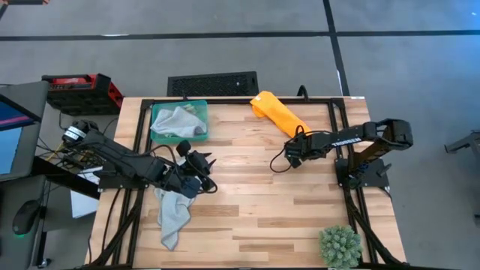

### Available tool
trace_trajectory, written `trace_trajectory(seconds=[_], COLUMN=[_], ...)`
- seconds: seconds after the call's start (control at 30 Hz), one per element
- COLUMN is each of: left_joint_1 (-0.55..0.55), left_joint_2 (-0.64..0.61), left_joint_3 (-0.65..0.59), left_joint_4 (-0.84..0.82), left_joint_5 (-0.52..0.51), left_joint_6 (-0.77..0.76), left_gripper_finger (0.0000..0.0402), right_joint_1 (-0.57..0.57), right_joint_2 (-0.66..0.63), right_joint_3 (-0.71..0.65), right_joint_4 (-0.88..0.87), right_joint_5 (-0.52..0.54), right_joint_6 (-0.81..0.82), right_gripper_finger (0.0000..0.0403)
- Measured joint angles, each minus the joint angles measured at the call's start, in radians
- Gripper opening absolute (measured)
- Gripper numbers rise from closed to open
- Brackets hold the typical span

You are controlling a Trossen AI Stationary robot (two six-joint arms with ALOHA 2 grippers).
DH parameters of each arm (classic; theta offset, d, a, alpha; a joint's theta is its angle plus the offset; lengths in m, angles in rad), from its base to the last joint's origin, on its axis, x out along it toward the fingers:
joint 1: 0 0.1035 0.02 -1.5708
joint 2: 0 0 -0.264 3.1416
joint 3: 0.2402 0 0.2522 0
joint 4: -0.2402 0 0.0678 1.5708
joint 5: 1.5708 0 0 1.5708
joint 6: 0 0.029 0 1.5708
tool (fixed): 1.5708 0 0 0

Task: Fold microfiber towels
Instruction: Fold the orange towel

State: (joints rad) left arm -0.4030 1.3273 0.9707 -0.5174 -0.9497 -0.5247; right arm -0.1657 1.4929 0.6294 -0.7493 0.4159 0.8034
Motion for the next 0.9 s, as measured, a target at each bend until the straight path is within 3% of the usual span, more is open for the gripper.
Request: trace_trajectory(seconds=[0.33,0.73,0.9], left_joint_1=[0.0,0.0,0.0], left_joint_2=[0.0,0.0,0.0], left_joint_3=[0.0,0.0,0.0], left_joint_4=[0.001,0.001,0.001], left_joint_5=[0.0,0.001,0.001], left_joint_6=[0.0,-0.006,-0.006], left_gripper_finger=[0.0114,0.0114,0.0114], right_joint_1=[-0.006,-0.005,-0.002], right_joint_2=[-0.002,-0.001,-0.001], right_joint_3=[-0.007,-0.008,-0.01], right_joint_4=[0.008,0.029,0.041], right_joint_5=[-0.033,-0.052,-0.051], right_joint_6=[-0.026,-0.057,-0.07], right_gripper_finger=[0.0126,0.0012,0.0013])
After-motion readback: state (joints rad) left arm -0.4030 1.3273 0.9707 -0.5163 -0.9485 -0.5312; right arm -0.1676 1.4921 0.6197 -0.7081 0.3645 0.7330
